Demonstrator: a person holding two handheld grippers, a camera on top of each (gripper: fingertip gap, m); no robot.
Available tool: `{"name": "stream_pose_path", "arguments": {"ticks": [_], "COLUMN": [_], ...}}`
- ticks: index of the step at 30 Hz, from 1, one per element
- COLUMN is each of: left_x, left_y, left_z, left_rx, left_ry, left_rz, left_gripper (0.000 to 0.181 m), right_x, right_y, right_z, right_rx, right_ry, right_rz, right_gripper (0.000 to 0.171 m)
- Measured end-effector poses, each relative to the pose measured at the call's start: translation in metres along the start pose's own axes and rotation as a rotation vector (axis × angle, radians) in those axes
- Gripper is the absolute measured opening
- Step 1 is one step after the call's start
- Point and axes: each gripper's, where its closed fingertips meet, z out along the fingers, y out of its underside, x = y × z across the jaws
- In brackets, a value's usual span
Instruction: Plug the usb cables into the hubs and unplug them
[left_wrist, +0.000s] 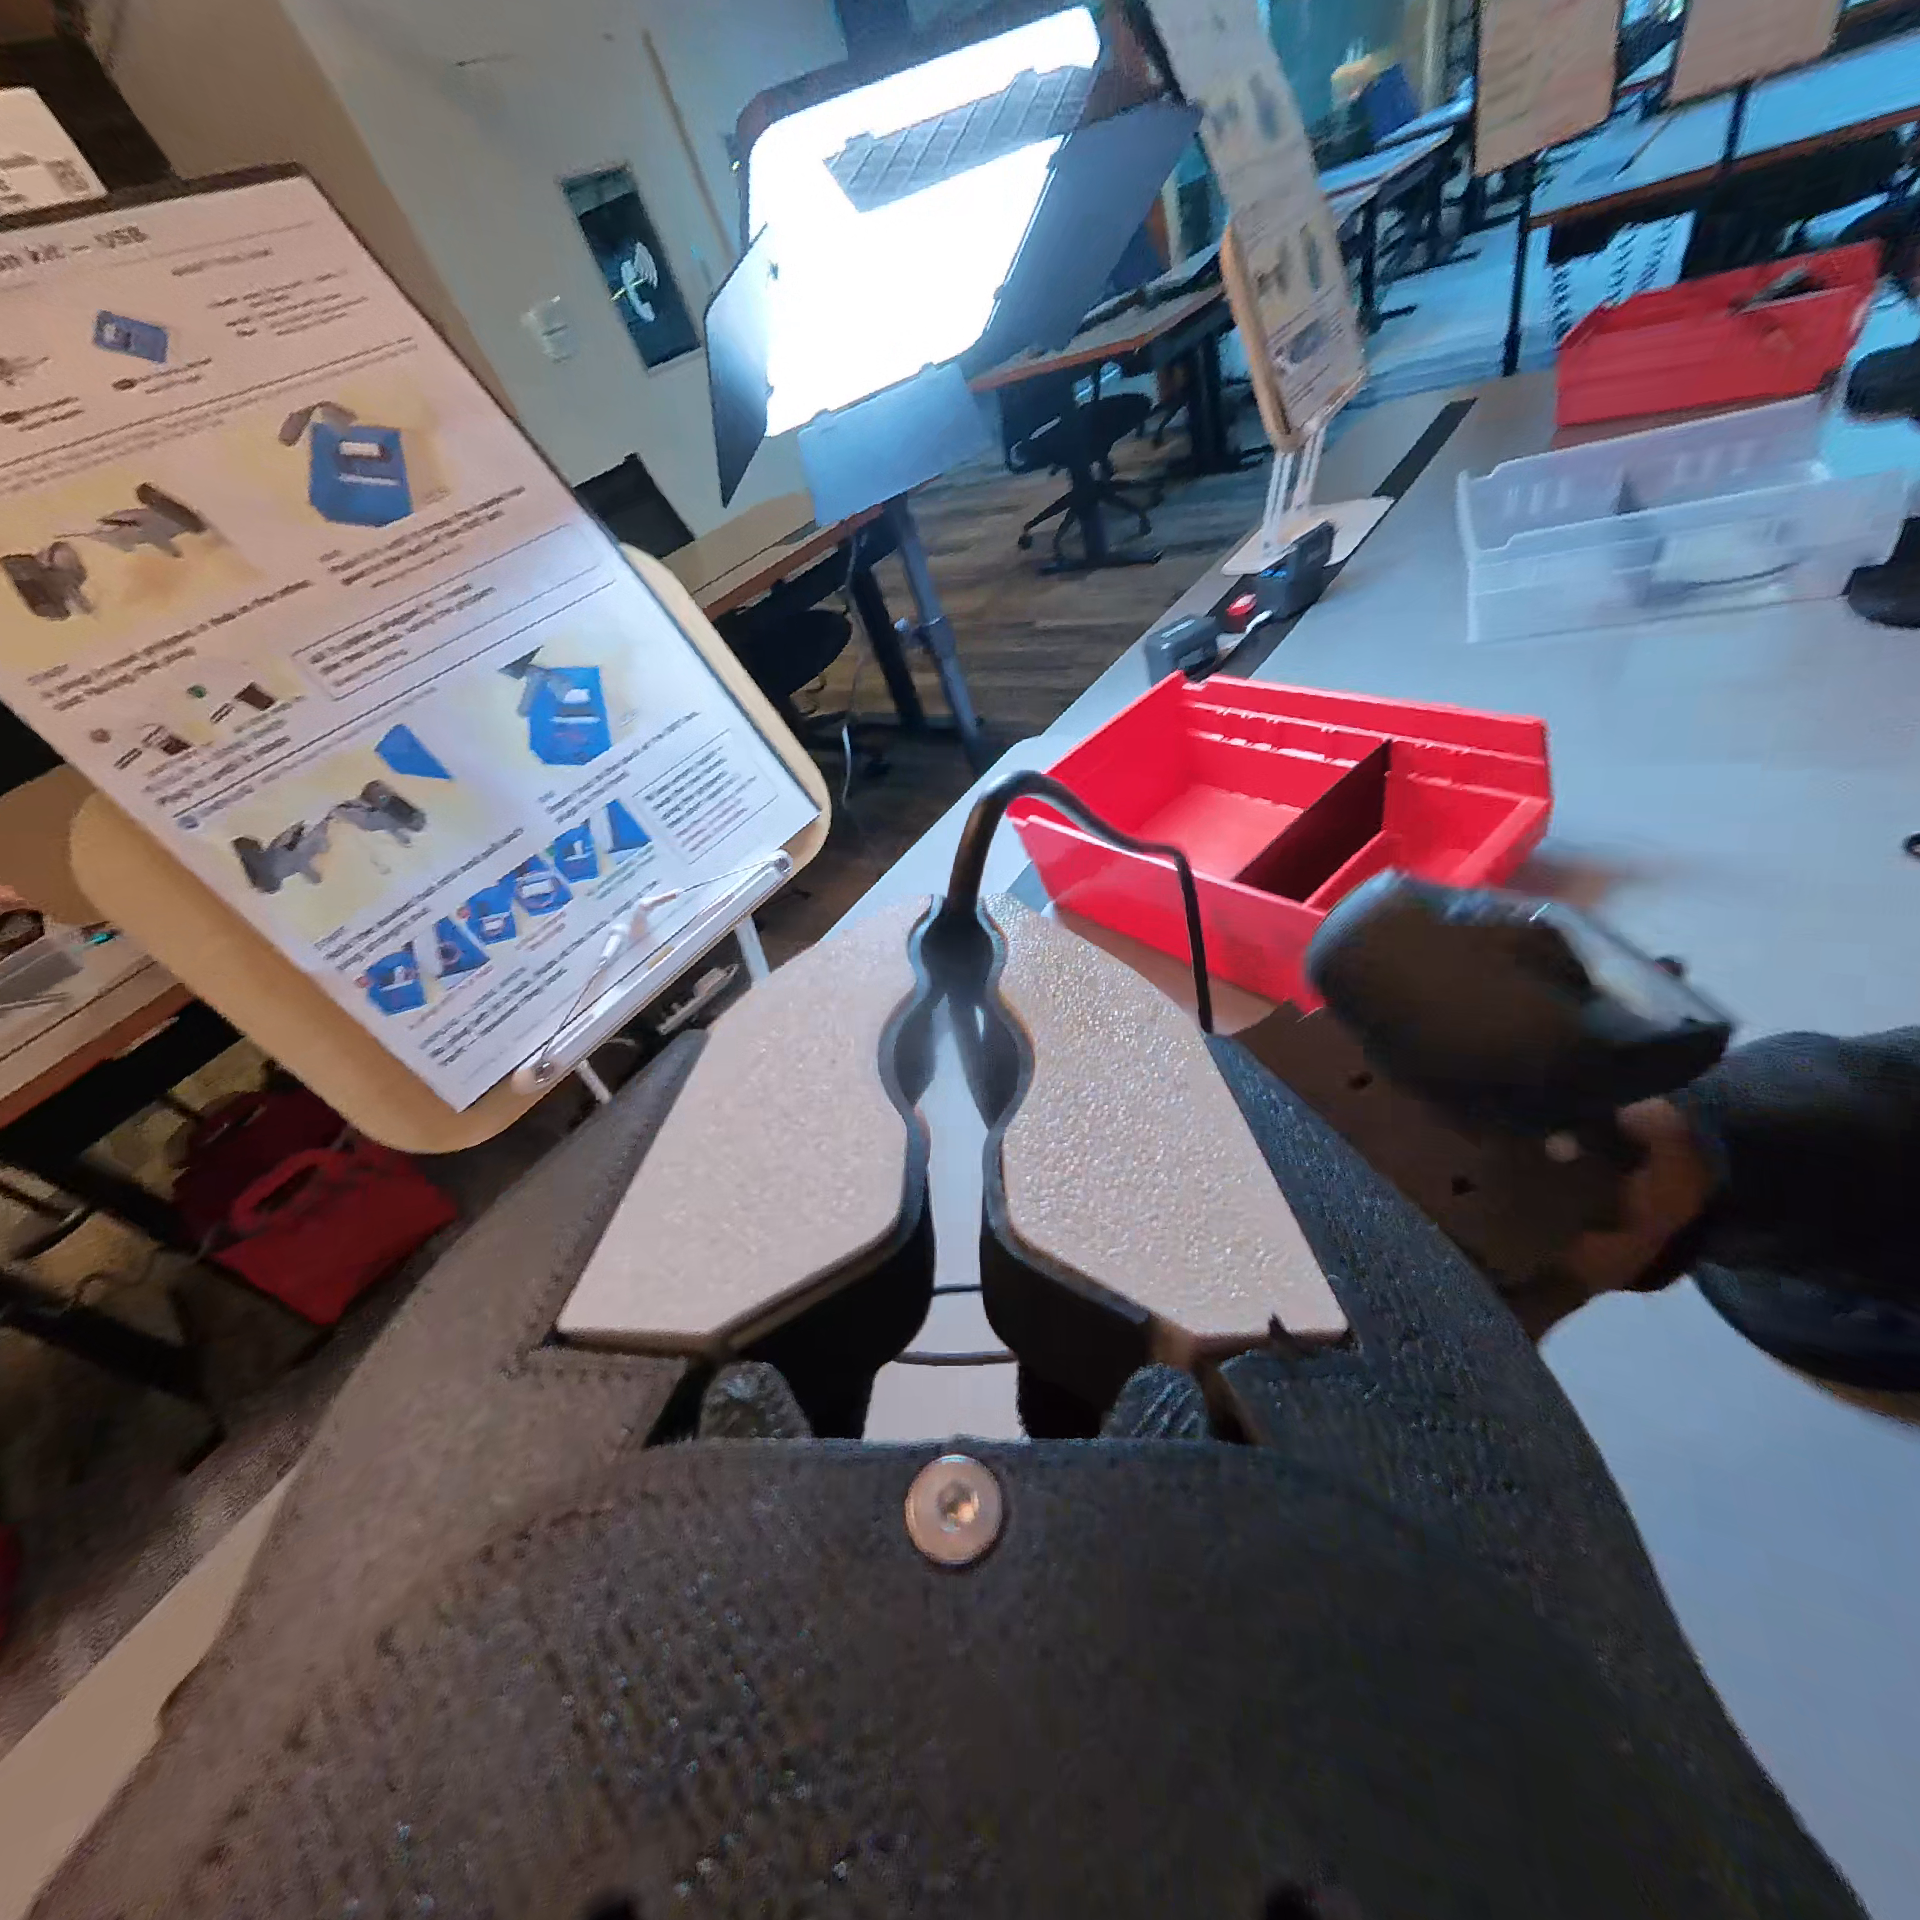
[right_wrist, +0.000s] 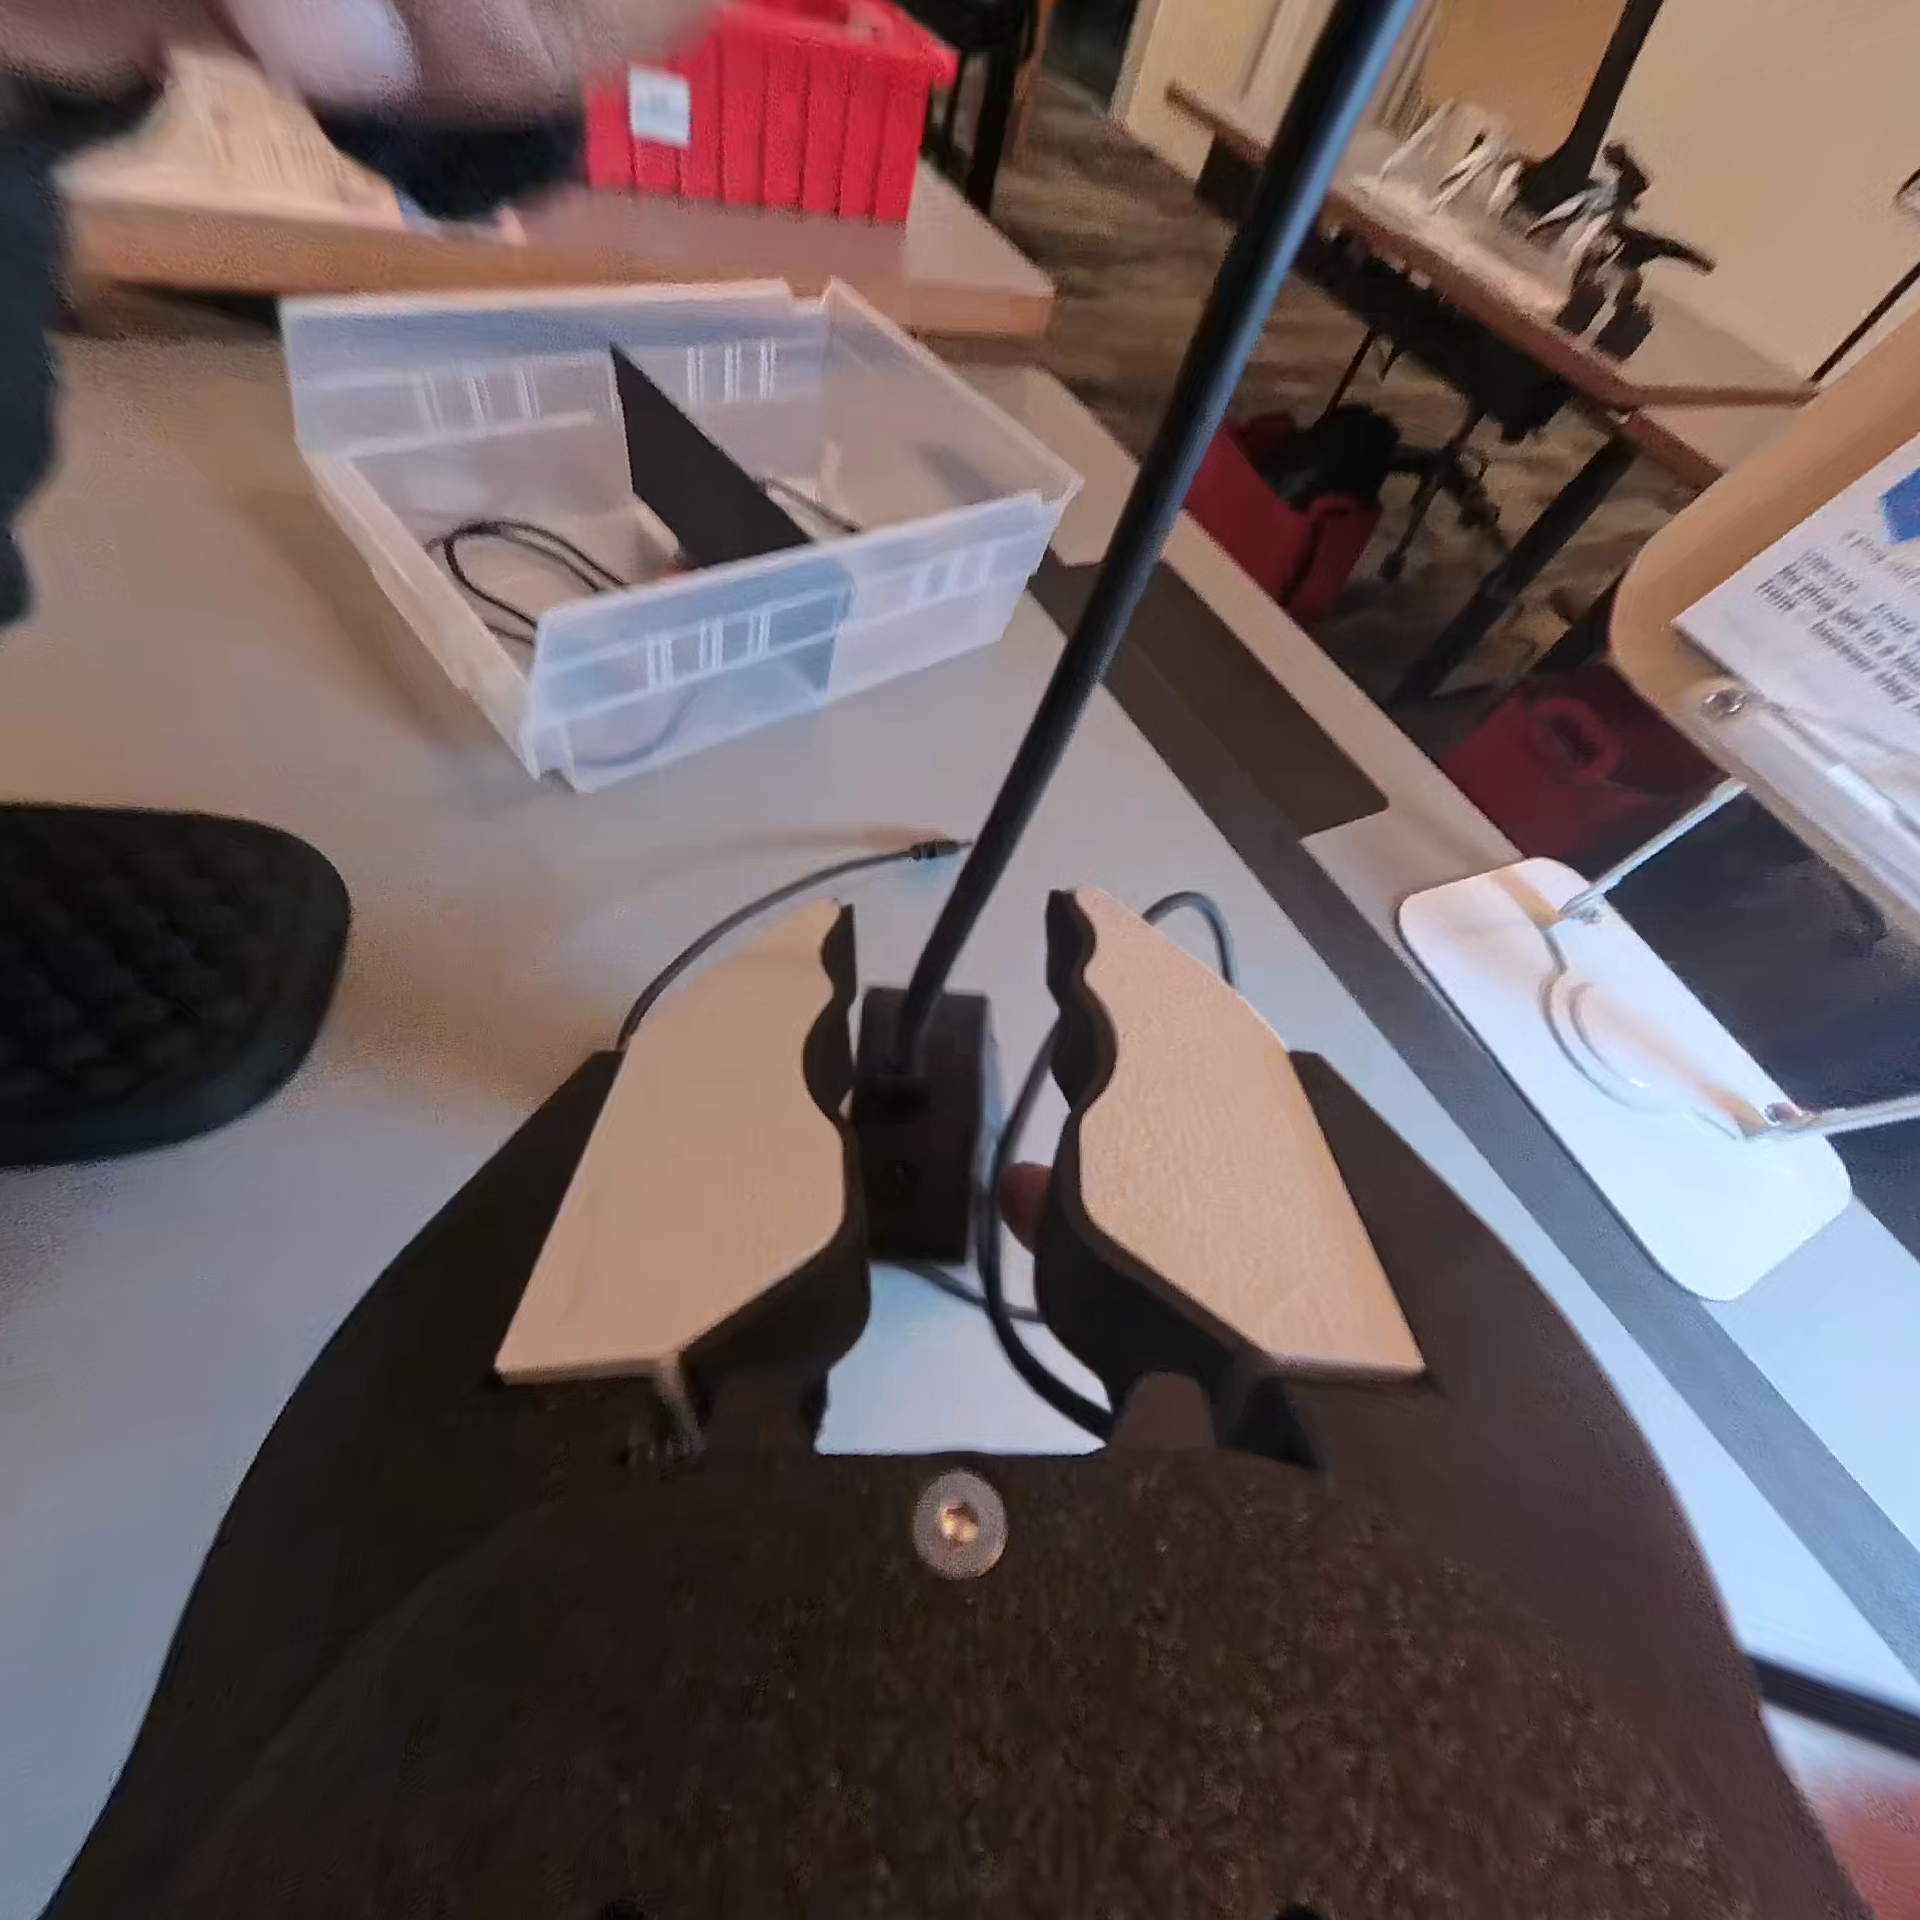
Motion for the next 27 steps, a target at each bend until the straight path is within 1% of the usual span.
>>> {"name": "stream_pose_path", "arguments": {"ticks": [1,2,3,6,9,11,13,15,17,18,19,20,21,22,23,25,27], "left_x": [0.002,0.002,0.001,-0.003,0.001,0.007,0.018,0.036,0.055,0.071,0.09,0.106,0.115,0.117,0.12,0.113,0.088], "left_y": [-0.001,-0.001,-0.002,-0.008,-0.008,0.0,0.018,0.048,0.082,0.096,0.107,0.116,0.123,0.126,0.124,0.121,0.124], "left_z": [0.0,0.001,0.001,0.0,-0.006,-0.011,-0.013,-0.009,0.009,0.02,0.03,0.042,0.055,0.066,0.069,0.07,0.07], "left_rx": [-0.002,-0.002,0.01,0.084,0.165,0.202,0.206,0.163,0.066,-0.001,-0.057,-0.096,-0.117,-0.116,-0.107,-0.097,-0.102], "left_ry": [0.004,-0.013,-0.026,-0.005,0.098,0.209,0.343,0.487,0.557,0.594,0.638,0.641,0.603,0.545,0.555,0.537,0.414], "left_rz": [0.005,0.022,0.036,-0.028,-0.117,-0.178,-0.233,-0.241,-0.211,-0.187,-0.15,-0.099,-0.029,0.017,0.017,-0.009,0.012], "left_gripper": [0.004,0.004,0.004,0.004,0.007,0.022,0.036,0.044,0.049,0.055,0.06,0.064,0.058,0.04,0.035,0.027,0.025], "right_x": [0.005,0.01,0.01,0.004,0.008,0.013,0.019,0.025,0.029,0.031,0.033,0.033,0.032,0.031,0.032,0.047,0.07], "right_y": [0.007,0.011,0.012,0.004,-0.003,-0.012,-0.024,-0.035,-0.044,-0.048,-0.051,-0.054,-0.055,-0.055,-0.054,-0.051,-0.045], "right_z": [0.002,0.0,-0.004,-0.016,-0.029,-0.041,-0.057,-0.074,-0.089,-0.094,-0.099,-0.103,-0.106,-0.109,-0.111,-0.117,-0.124], "right_rx": [-0.026,-0.052,-0.069,-0.027,0.011,0.072,0.159,0.239,0.315,0.353,0.384,0.407,0.42,0.425,0.423,0.424,0.41], "right_ry": [0.033,0.063,0.054,-0.001,-0.003,-0.014,-0.048,-0.089,-0.132,-0.148,-0.163,-0.181,-0.203,-0.222,-0.223,-0.151,-0.033], "right_rz": [-0.046,-0.109,-0.143,-0.157,-0.197,-0.18,-0.133,-0.081,-0.034,-0.013,0.005,0.017,0.026,0.031,0.028,0.022,0.028], "right_gripper": [0.032,0.024,0.017,0.014,0.013,0.013,0.013,0.012,0.012,0.012,0.012,0.012,0.012,0.012,0.012,0.014,0.023]}}
